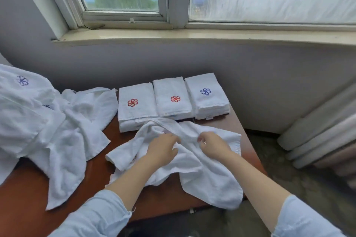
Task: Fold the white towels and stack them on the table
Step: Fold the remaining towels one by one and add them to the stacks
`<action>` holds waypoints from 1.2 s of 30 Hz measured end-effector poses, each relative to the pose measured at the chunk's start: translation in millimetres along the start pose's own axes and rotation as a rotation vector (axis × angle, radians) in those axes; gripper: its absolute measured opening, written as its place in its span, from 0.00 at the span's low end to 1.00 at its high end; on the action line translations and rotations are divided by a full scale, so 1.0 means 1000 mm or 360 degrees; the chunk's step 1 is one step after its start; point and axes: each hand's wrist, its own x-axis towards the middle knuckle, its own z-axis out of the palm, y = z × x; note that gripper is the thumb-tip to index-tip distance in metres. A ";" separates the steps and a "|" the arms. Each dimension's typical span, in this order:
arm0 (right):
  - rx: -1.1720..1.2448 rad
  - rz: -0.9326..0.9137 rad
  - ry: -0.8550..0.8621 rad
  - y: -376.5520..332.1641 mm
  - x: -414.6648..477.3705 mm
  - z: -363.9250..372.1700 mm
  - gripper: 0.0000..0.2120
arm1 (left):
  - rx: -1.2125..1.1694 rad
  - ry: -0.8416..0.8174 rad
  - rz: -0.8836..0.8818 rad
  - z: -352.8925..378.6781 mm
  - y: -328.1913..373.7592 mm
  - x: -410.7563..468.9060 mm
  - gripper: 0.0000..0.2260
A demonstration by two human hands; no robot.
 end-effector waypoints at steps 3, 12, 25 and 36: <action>-0.0026 0.0142 -0.0194 0.026 -0.014 0.027 0.15 | -0.0017 -0.0339 -0.0031 0.031 0.004 -0.003 0.19; -0.0386 0.0188 -0.0612 0.061 -0.031 0.058 0.26 | 0.0177 -0.0701 0.0008 0.058 0.019 0.002 0.20; -0.0195 -0.0065 -0.0076 0.015 -0.006 0.047 0.18 | -0.0329 -0.0354 -0.0168 0.050 -0.003 -0.029 0.08; -0.0055 -0.0792 -0.0243 -0.122 0.030 0.107 0.18 | -0.0453 0.0327 -0.0912 0.018 -0.117 -0.105 0.05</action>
